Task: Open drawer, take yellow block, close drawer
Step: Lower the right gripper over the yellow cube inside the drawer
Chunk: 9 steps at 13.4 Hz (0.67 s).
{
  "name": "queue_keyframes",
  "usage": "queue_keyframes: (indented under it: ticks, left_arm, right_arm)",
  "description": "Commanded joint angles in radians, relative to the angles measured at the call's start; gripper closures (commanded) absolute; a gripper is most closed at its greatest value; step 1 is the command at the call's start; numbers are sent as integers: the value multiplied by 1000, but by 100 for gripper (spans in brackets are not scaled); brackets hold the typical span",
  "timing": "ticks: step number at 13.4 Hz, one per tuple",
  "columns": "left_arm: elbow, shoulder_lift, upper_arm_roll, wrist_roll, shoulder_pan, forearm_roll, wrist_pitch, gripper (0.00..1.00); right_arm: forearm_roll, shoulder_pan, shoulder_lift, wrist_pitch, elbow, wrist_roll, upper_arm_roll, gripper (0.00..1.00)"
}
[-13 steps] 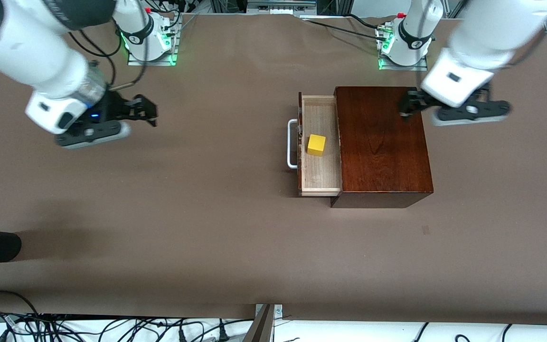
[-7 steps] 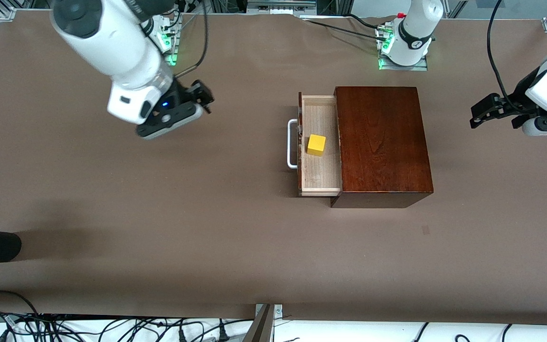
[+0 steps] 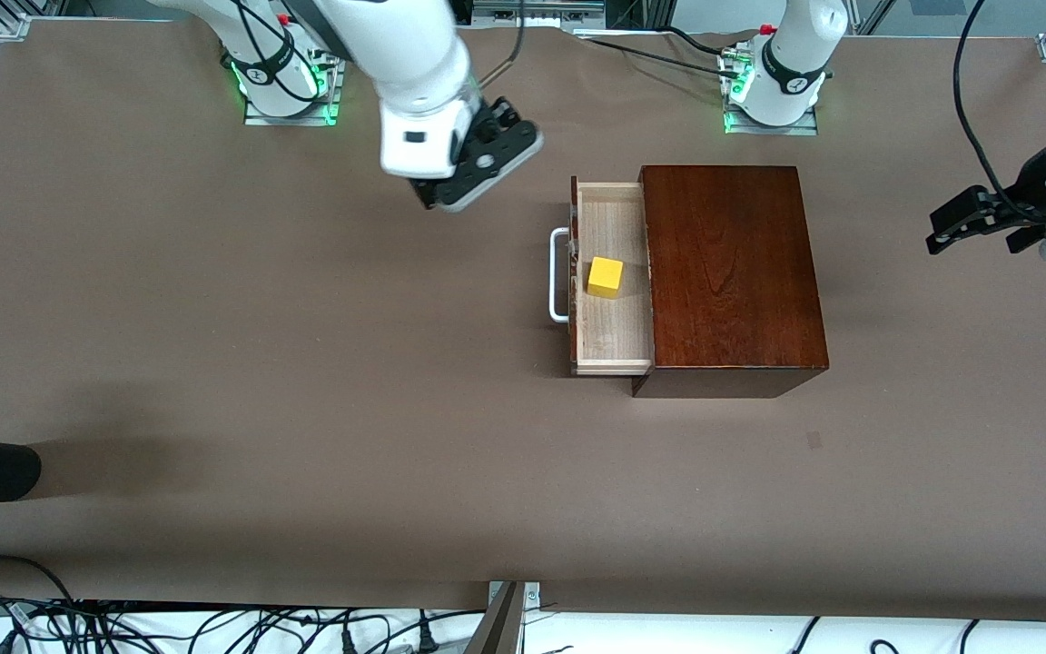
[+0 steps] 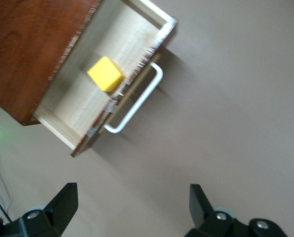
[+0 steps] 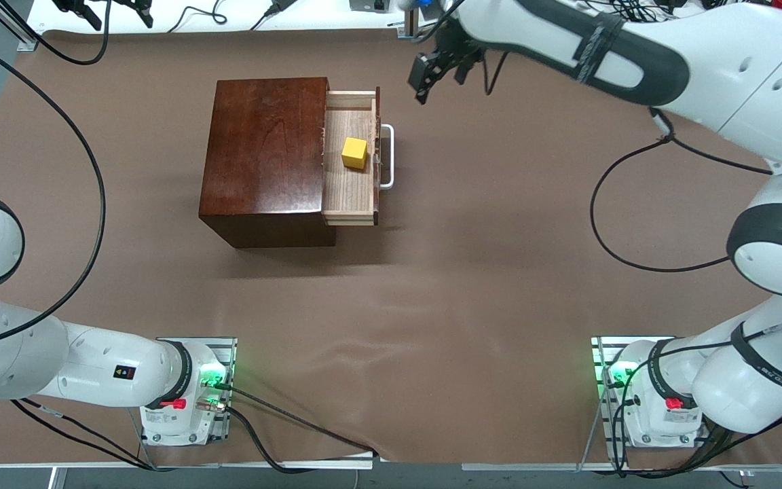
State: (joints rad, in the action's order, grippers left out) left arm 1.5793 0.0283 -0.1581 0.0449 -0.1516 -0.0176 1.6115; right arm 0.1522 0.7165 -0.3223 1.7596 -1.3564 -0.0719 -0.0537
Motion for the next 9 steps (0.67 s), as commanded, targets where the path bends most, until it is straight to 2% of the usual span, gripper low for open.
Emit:
queue_keyframes:
  ticks: [1, 5, 9]
  left_arm:
    - [4, 1, 6, -42, 35, 2, 15, 0]
    - [-10, 2, 6, -39, 38, 1, 13, 0]
    - [-13, 16, 8, -37, 38, -5, 16, 0]
  right_arm:
    - [3, 62, -75, 76, 51, 32, 8, 0]
    - [-42, 127, -185, 144, 120, 79, 8, 0]
    - [-80, 141, -264, 216, 158, 136, 8, 0]
